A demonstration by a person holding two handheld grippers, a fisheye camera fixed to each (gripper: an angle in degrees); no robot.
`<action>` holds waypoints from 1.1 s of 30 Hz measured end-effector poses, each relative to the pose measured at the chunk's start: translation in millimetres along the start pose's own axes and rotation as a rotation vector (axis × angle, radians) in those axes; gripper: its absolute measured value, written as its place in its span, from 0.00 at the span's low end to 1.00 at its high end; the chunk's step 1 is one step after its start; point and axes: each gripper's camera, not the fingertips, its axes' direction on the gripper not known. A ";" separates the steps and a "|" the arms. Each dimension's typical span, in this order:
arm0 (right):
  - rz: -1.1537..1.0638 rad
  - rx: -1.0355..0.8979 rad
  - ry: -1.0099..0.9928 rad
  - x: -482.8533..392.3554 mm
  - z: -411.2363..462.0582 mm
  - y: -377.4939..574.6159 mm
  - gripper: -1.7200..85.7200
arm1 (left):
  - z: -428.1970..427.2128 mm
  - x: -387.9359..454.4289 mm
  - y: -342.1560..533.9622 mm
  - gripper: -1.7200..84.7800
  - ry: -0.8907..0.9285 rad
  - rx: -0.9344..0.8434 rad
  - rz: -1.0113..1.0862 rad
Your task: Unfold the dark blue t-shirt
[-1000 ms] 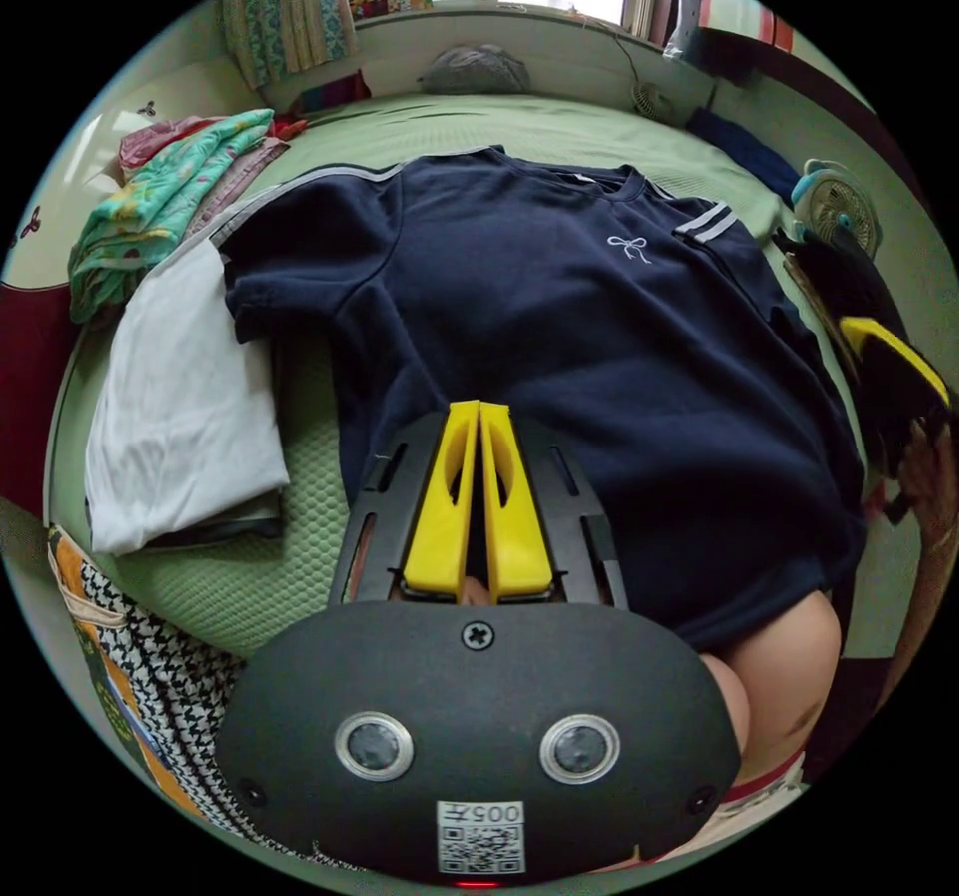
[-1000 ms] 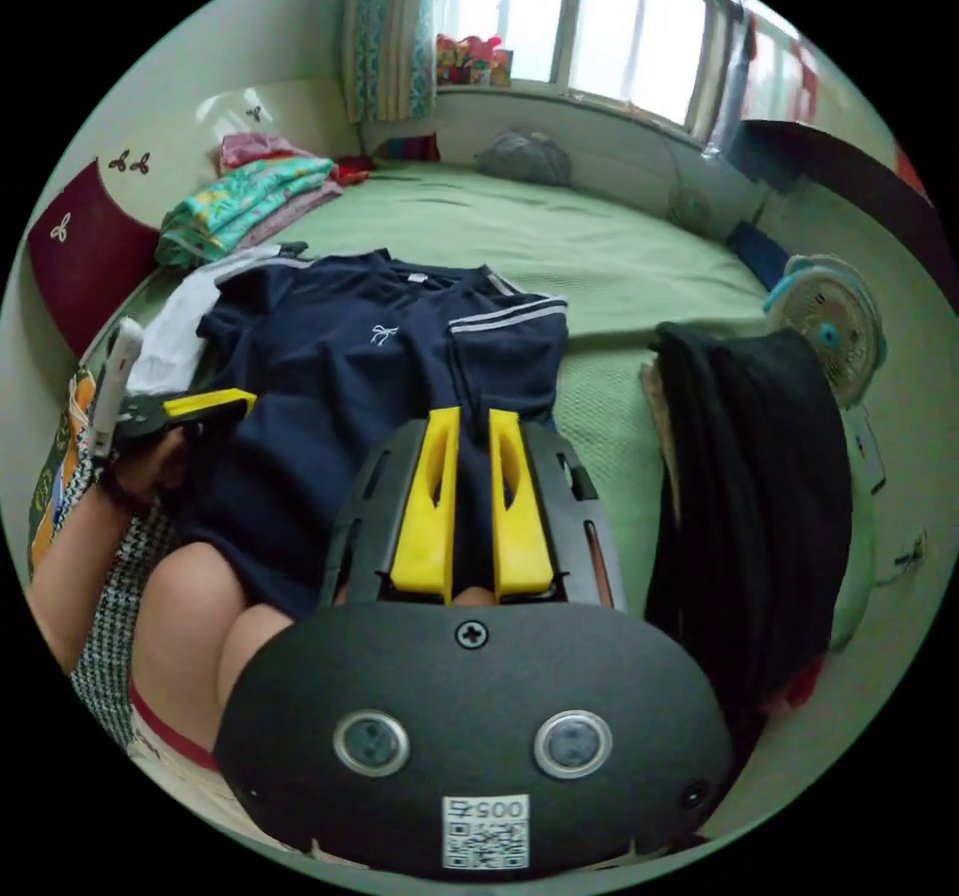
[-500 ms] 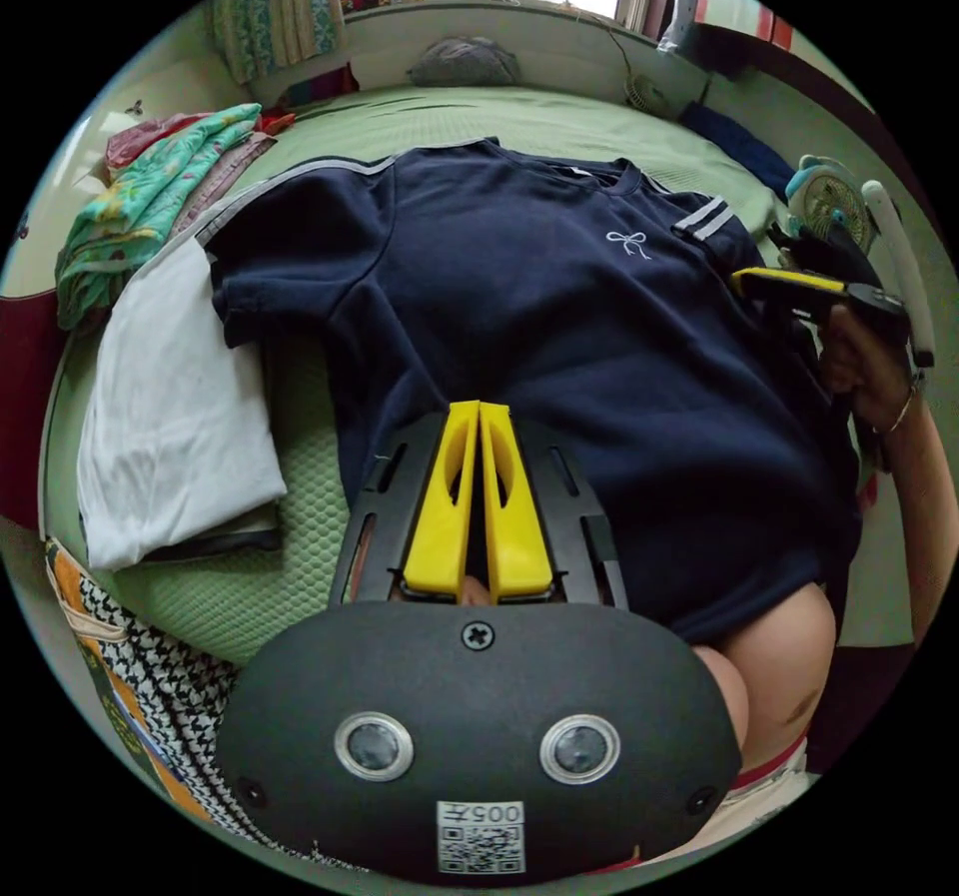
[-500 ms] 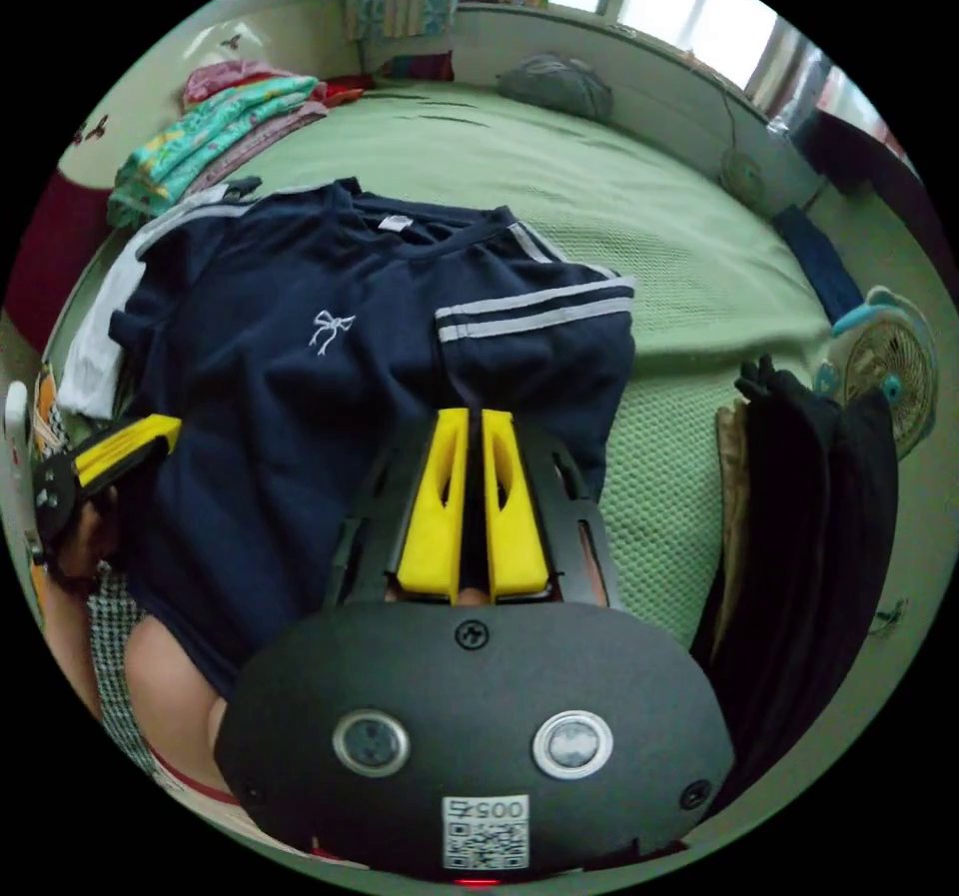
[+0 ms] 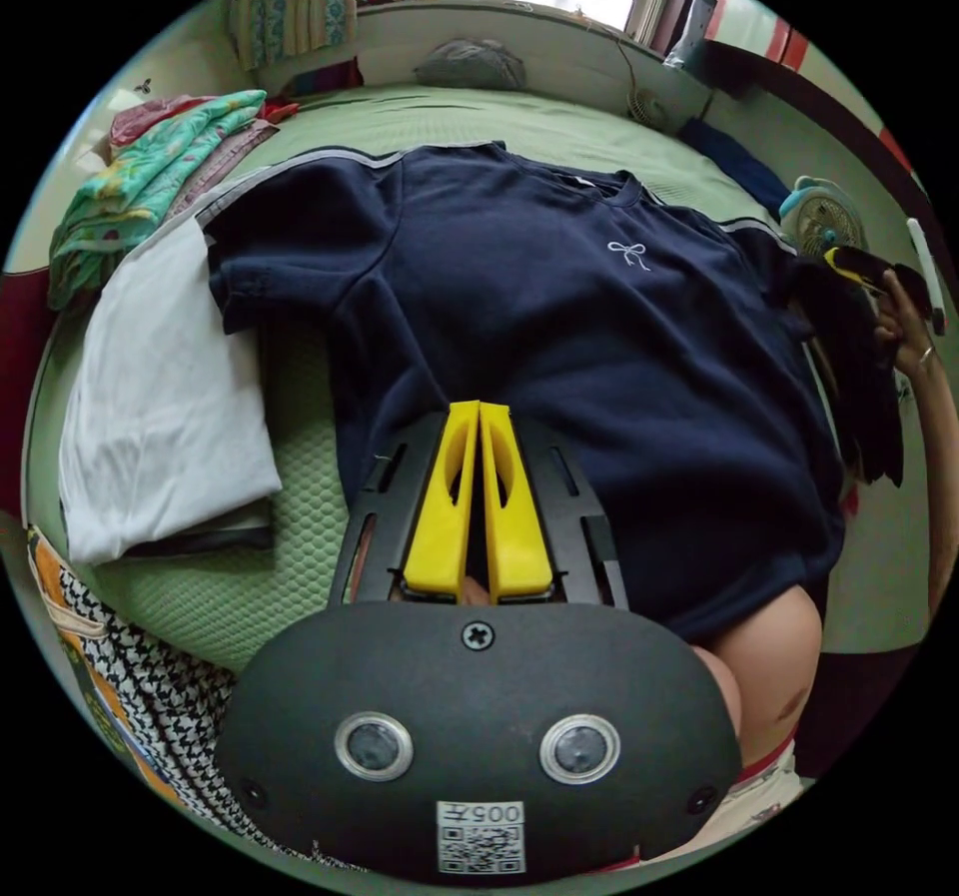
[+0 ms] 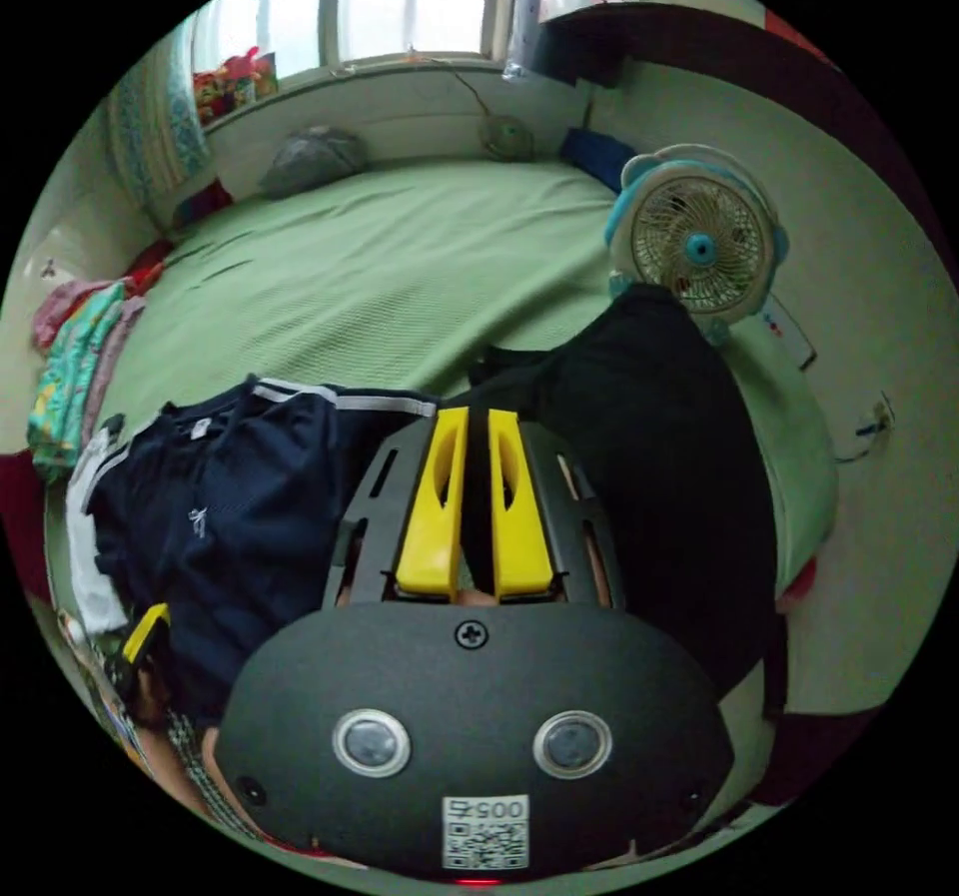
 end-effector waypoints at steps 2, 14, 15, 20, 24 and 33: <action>-0.054 -0.004 -0.026 -10.6 -3.1 10.8 0.06 | -1.9 1.3 2.5 0.01 0.000 0.002 0.000; -0.036 -0.087 -0.058 -72.5 52.5 6.3 0.05 | -18.1 16.9 17.3 0.01 -0.029 -0.005 0.013; 0.001 -0.101 -0.030 -68.4 59.8 0.3 0.05 | -20.0 18.5 18.9 0.01 -0.030 -0.004 0.013; 0.103 -0.173 0.172 -38.7 89.5 -14.4 0.04 | -28.0 25.3 24.9 0.01 -0.035 -0.005 0.010; -0.025 -0.141 0.172 -48.6 79.8 -3.1 0.04 | -35.9 26.7 29.2 0.01 -0.001 -0.010 -0.003; -0.190 -0.064 -0.031 -74.7 -16.3 98.9 0.06 | -86.1 64.0 70.9 0.01 -0.059 0.031 0.041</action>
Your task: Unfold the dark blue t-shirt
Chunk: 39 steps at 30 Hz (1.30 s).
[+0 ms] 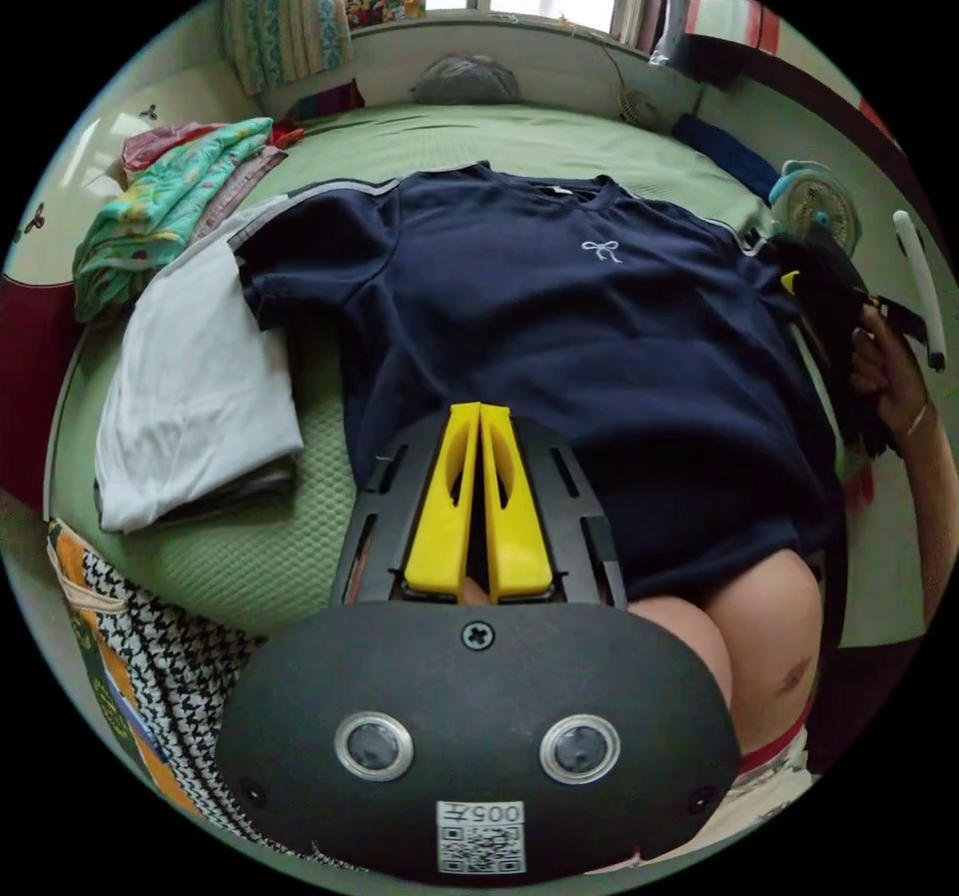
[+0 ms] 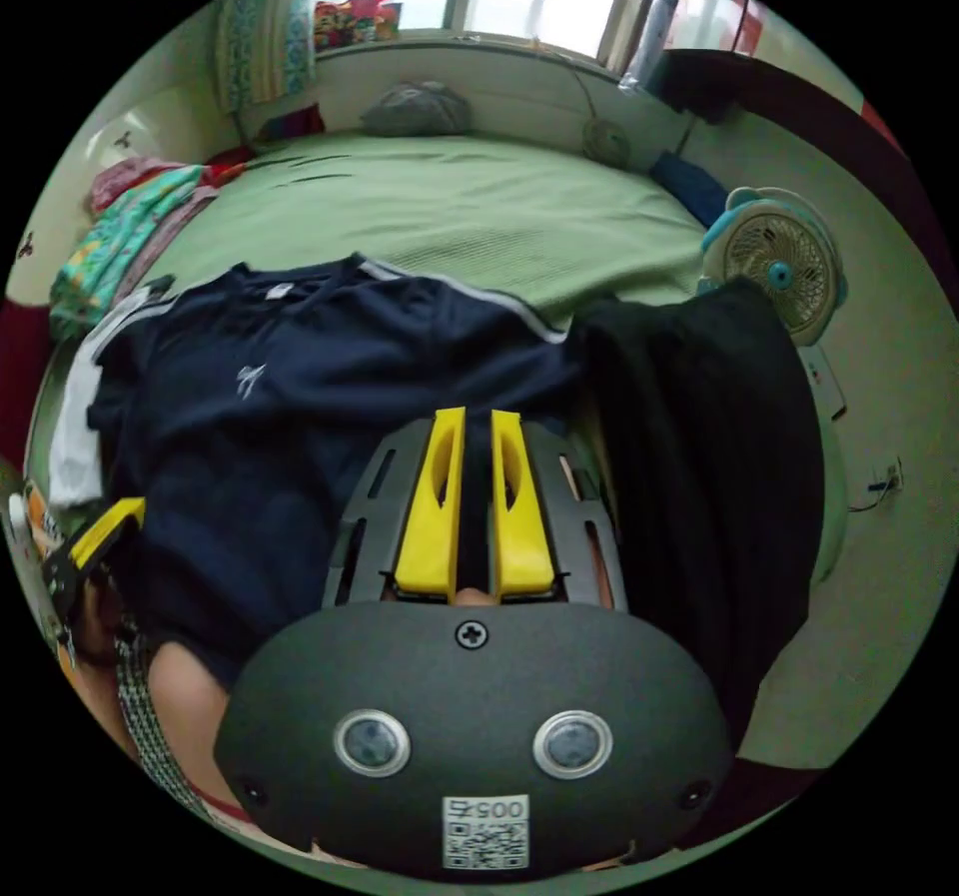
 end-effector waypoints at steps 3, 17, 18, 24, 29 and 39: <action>-0.014 -0.036 -0.035 -10.8 -12.3 44.5 0.06 | -9.4 4.6 21.5 0.01 -0.009 -0.052 -0.040; 0.133 -0.283 -0.152 4.8 -14.1 145.1 0.04 | -49.5 24.8 59.2 0.01 -0.114 -0.147 -0.092; 0.131 -0.293 -0.132 3.5 -20.3 147.3 0.03 | -61.2 27.5 59.7 0.01 -0.095 -0.121 -0.101; 0.116 -0.057 -0.182 -28.2 -90.2 167.6 0.01 | -114.7 65.6 67.2 0.01 0.079 -0.011 -0.118; 0.040 -0.092 -0.204 -79.3 -98.8 185.0 0.01 | -111.3 105.0 72.2 0.01 0.067 -0.113 -0.086; 0.010 -0.064 -0.163 -103.8 -101.1 224.3 0.01 | -116.8 125.4 78.3 0.01 -0.019 -0.132 -0.058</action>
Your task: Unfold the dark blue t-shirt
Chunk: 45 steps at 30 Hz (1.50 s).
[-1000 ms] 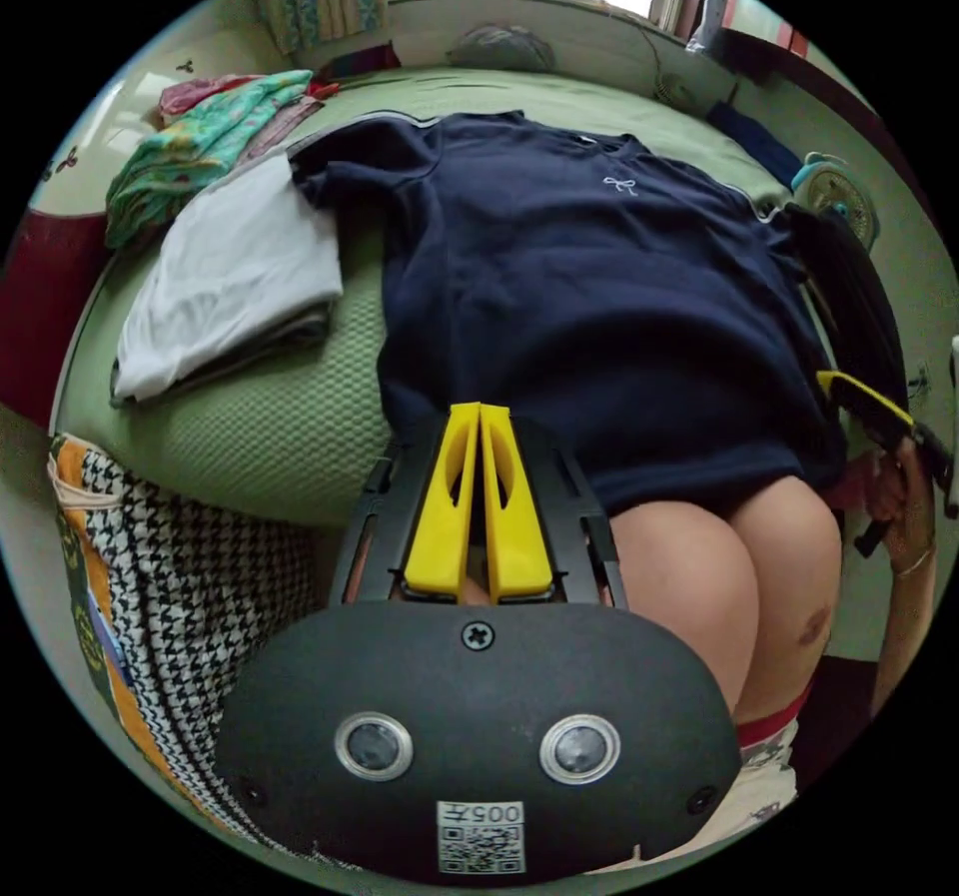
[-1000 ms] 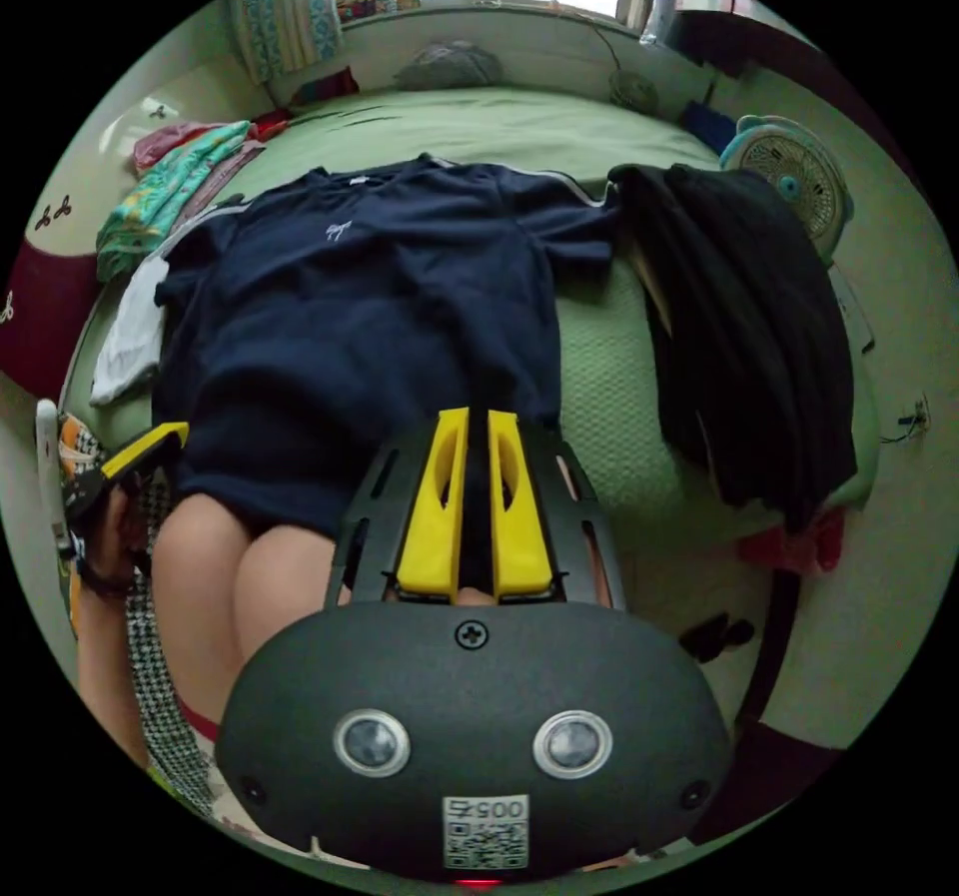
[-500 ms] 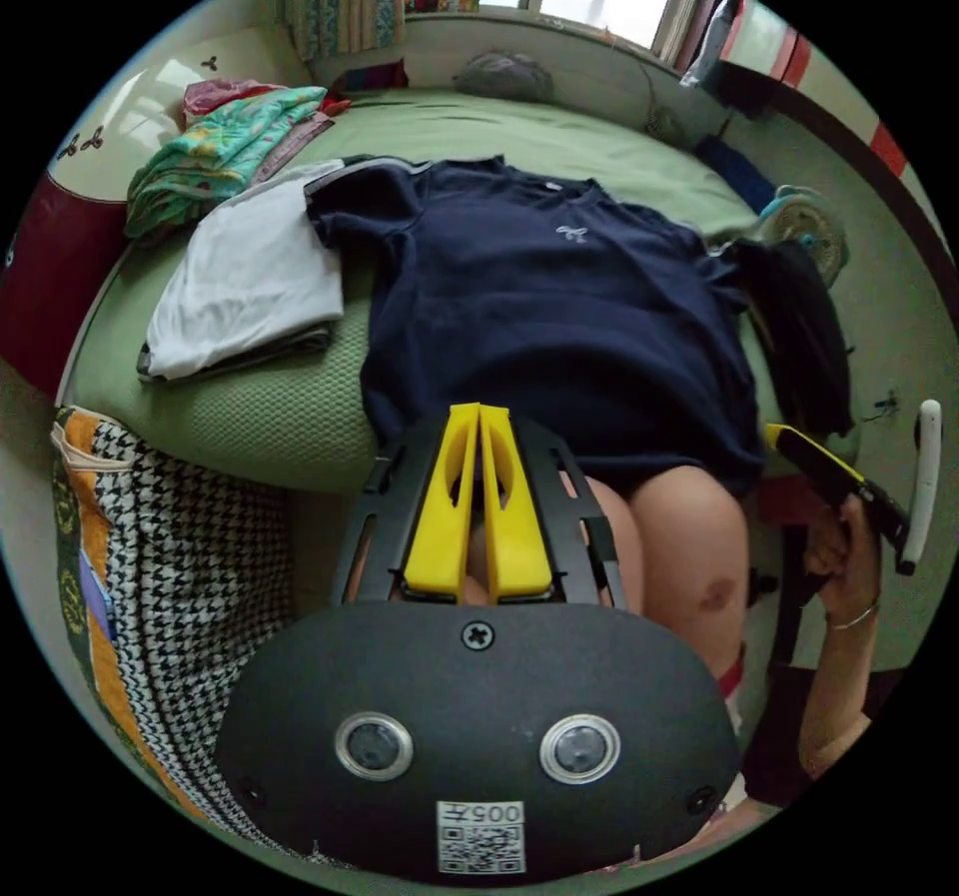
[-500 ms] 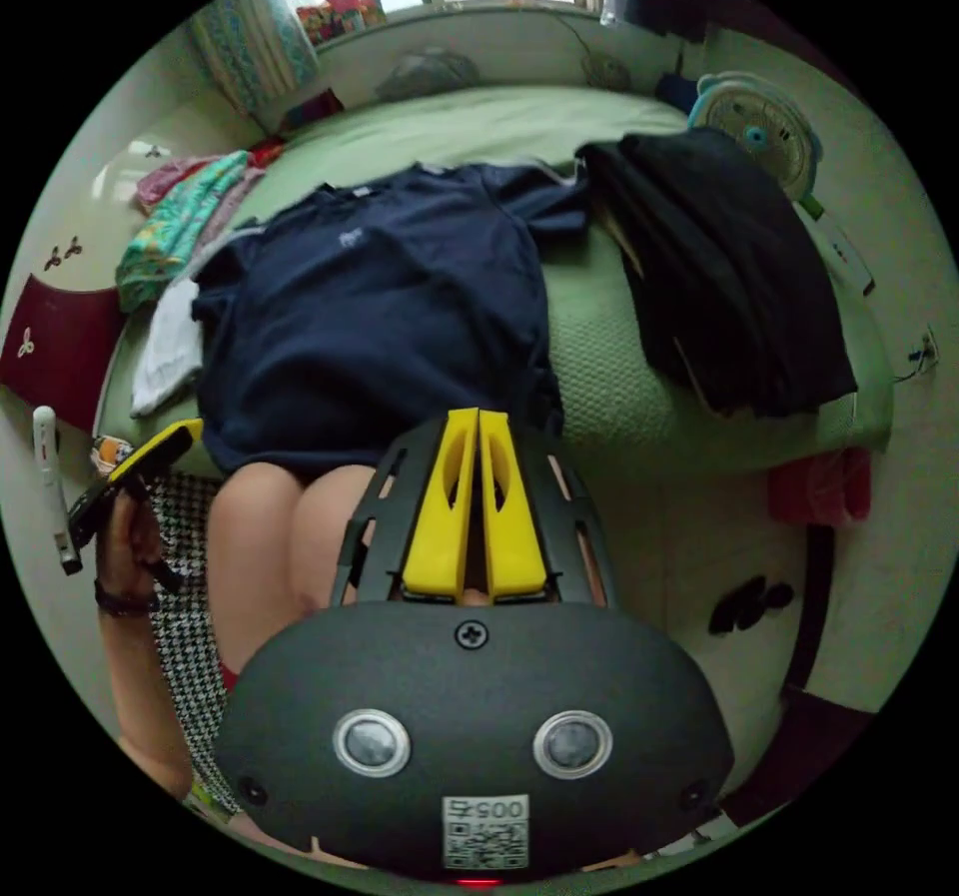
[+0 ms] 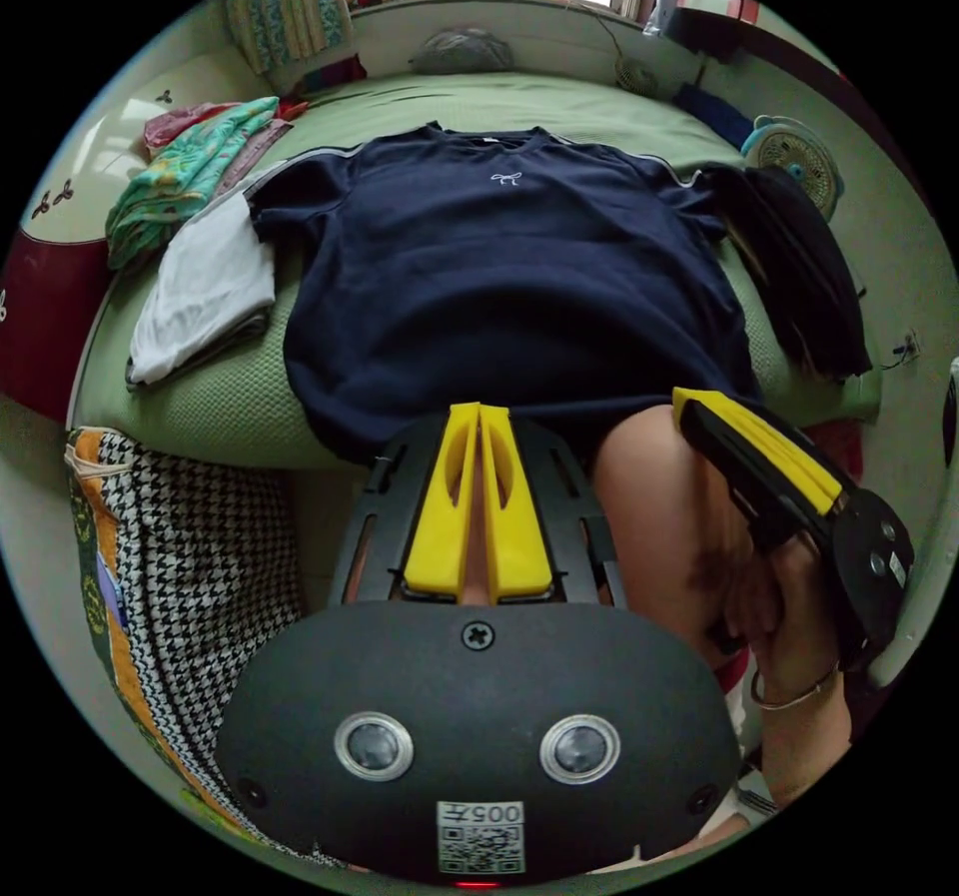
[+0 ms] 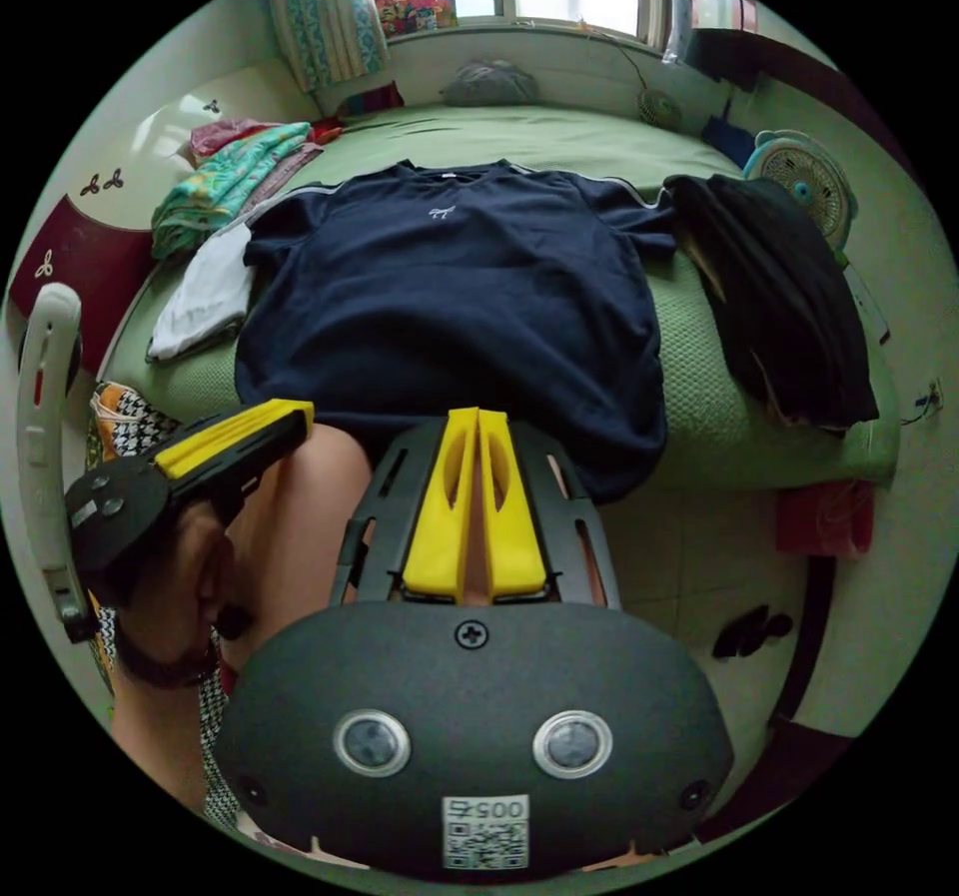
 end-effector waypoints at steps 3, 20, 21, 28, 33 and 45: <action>-0.025 -0.014 0.044 -9.4 -0.9 4.5 0.01 | -2.8 0.6 0.6 0.01 0.017 -0.002 -0.001; -0.021 -0.001 0.056 -28.1 -17.2 38.6 0.01 | -19.8 0.9 6.1 0.01 0.059 -0.006 -0.016; -0.019 -0.001 0.052 -28.9 -18.0 40.2 0.01 | -20.7 1.3 6.1 0.01 0.055 -0.007 -0.015; -0.014 0.003 0.041 -32.7 -23.1 50.3 0.01 | -23.6 -7.0 6.0 0.01 0.113 -0.008 -0.042; 0.005 0.002 0.029 -31.9 -24.9 54.0 0.01 | -25.0 -9.2 4.5 0.01 0.124 -0.014 -0.044; 0.003 -0.001 0.031 -38.5 -27.7 60.6 0.01 | -29.1 -9.4 4.0 0.01 0.099 -0.012 -0.044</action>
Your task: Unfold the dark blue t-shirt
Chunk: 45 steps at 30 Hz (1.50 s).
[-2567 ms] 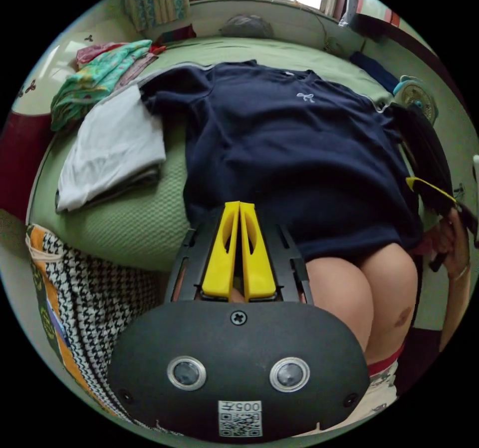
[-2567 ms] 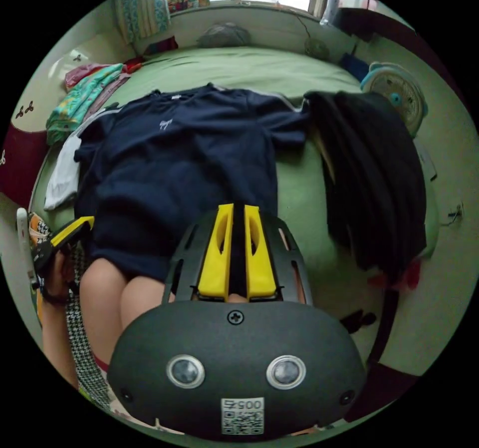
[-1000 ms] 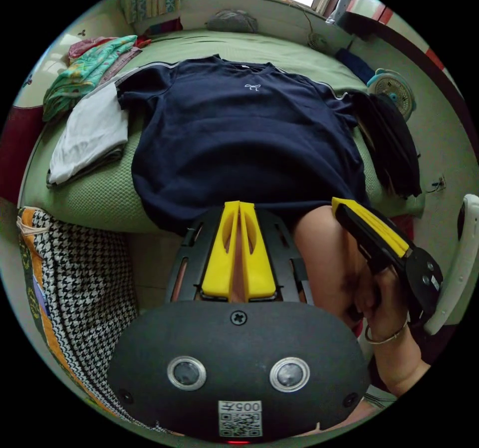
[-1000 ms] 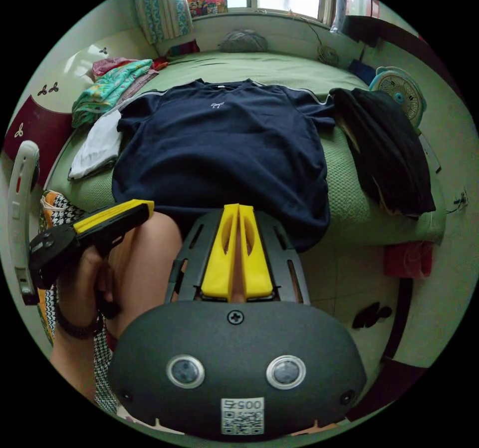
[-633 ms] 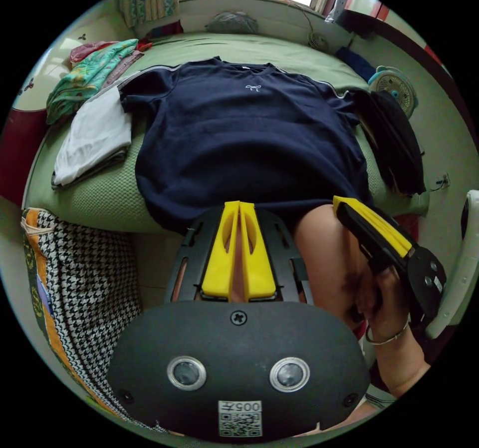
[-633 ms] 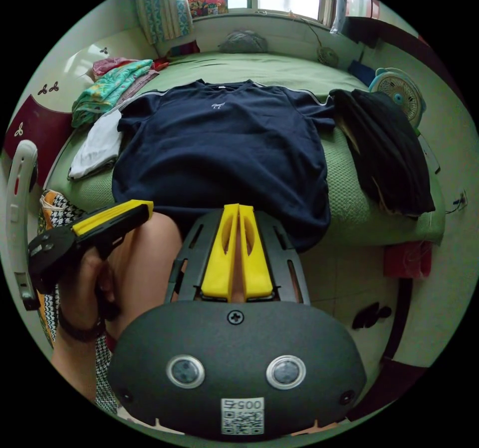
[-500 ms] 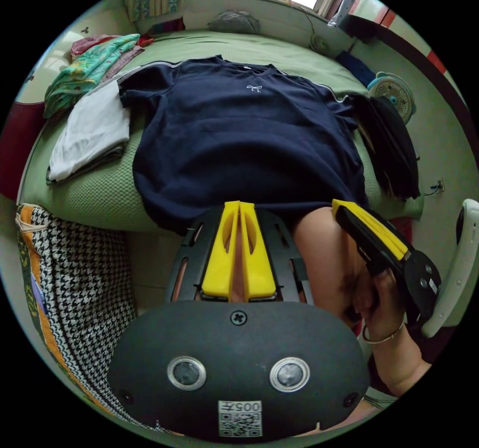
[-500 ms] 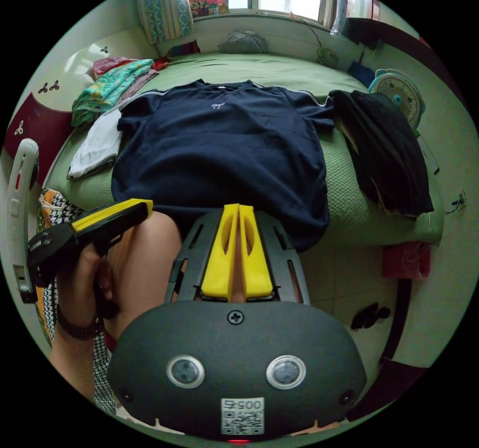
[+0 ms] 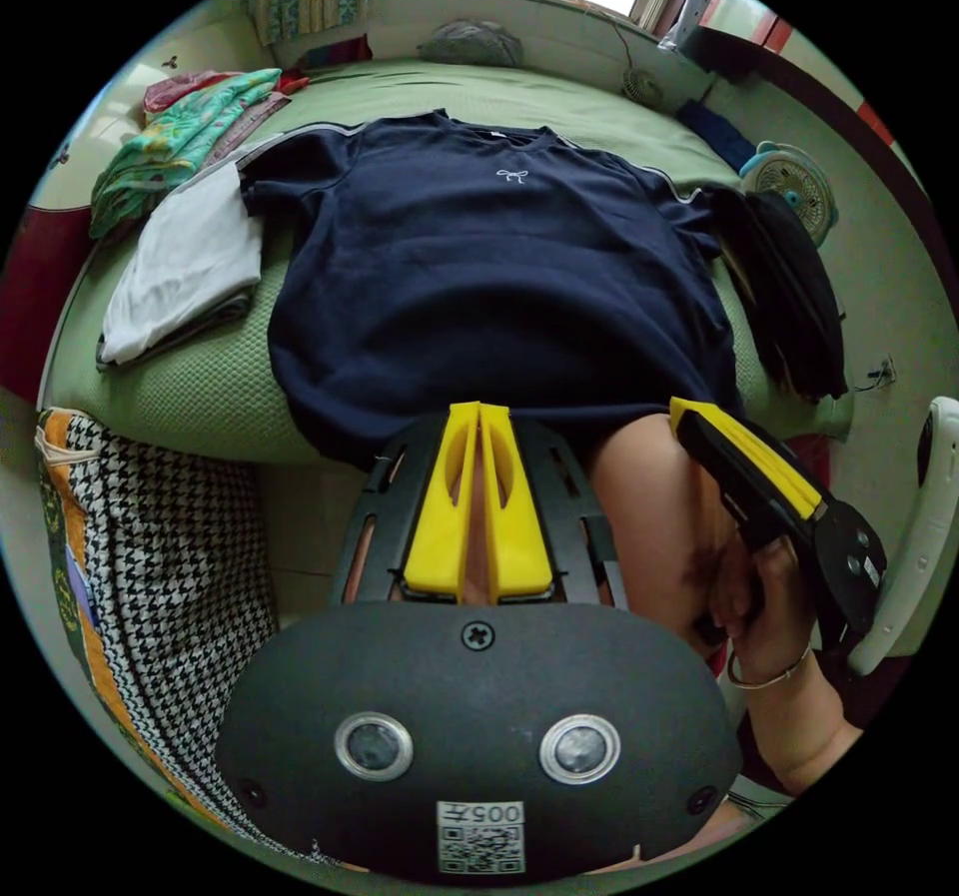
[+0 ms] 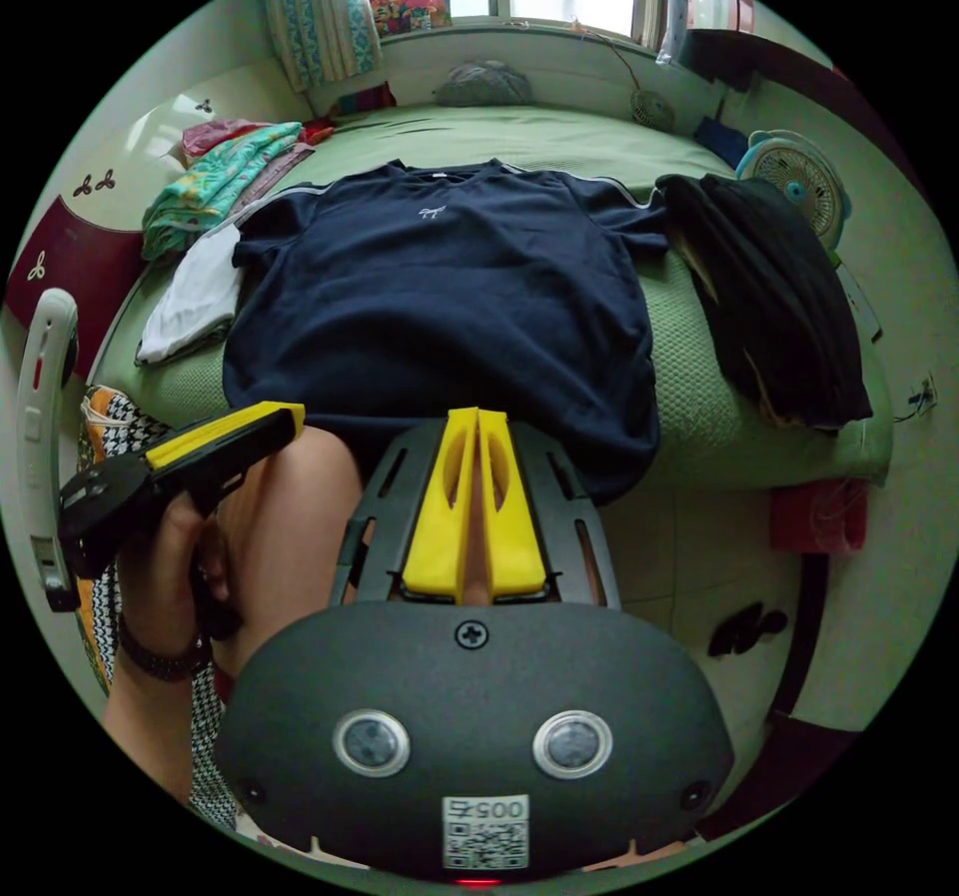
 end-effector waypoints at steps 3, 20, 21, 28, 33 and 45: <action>-0.001 0.000 -0.001 -1.3 -0.5 1.1 0.01 | -0.4 -1.0 -0.4 0.01 0.005 -0.001 -0.001; 0.004 0.001 -0.009 -6.0 -0.3 1.2 0.01 | -2.4 -5.7 -1.4 0.01 0.020 0.001 -0.009; 0.005 0.001 -0.011 -6.2 -0.1 0.9 0.01 | -2.4 -5.9 -1.6 0.01 0.021 0.000 -0.009; 0.007 0.002 -0.014 -7.7 1.4 -1.2 0.01 | -2.5 -5.4 -1.7 0.01 0.017 0.001 -0.009; 0.006 -0.001 -0.010 -9.8 3.3 -4.0 0.01 | -1.5 -4.8 -2.7 0.01 0.017 -0.004 -0.011; -0.011 -0.083 0.011 -16.8 18.0 -24.0 0.01 | 4.6 3.4 -8.8 0.01 -0.024 -0.041 -0.005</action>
